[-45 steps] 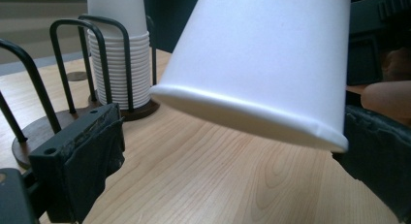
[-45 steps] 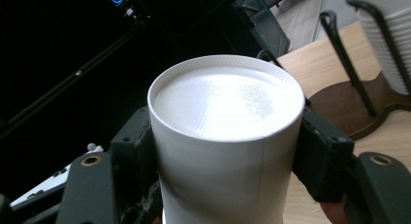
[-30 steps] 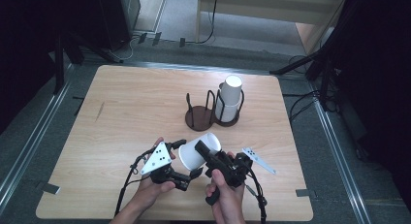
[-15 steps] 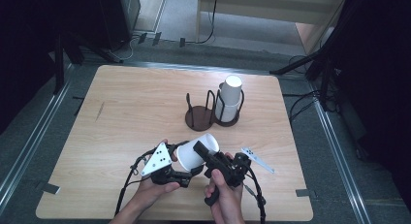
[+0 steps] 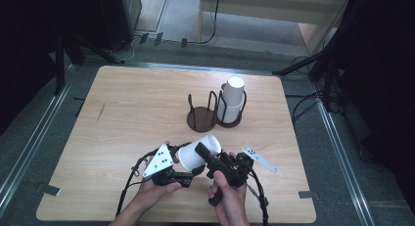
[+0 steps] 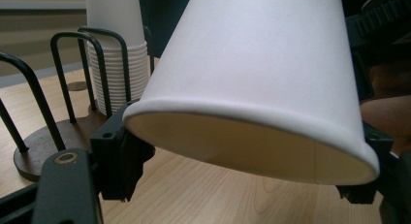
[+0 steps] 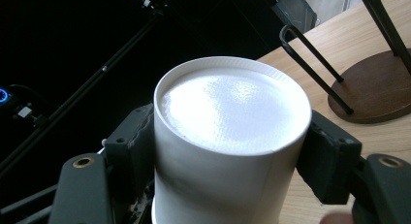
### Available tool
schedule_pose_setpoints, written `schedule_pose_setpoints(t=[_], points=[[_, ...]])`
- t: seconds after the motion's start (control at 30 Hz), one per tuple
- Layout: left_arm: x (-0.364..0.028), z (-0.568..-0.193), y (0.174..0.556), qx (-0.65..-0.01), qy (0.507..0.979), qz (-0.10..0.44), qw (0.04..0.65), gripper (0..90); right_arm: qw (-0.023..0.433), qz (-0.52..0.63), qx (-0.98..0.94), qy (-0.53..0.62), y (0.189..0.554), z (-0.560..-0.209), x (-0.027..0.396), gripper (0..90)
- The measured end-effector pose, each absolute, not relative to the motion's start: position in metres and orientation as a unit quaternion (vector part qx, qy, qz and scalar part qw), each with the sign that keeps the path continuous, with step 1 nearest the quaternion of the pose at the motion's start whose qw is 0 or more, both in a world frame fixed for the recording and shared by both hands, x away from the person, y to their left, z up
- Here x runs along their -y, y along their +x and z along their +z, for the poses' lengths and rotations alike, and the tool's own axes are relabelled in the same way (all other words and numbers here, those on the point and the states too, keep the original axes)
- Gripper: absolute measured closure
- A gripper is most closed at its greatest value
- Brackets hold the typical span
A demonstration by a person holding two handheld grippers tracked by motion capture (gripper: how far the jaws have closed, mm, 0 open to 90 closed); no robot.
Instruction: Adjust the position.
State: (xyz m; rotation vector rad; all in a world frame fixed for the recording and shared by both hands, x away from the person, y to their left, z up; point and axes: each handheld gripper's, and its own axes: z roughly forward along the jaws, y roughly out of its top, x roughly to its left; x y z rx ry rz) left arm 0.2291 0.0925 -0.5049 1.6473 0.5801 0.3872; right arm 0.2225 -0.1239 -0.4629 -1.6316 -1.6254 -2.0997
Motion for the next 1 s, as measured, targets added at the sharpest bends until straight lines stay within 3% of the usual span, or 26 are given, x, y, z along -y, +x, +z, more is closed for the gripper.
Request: schedule_pose_setpoints(t=[1.0], points=[[-0.093, -0.5046, 0.2295, -0.25, 0.721, 0.173, 0.623, 22.7, 0.011, -0.664, 0.54, -0.517, 0.2276, -0.4632, 0.1264, 24.6]])
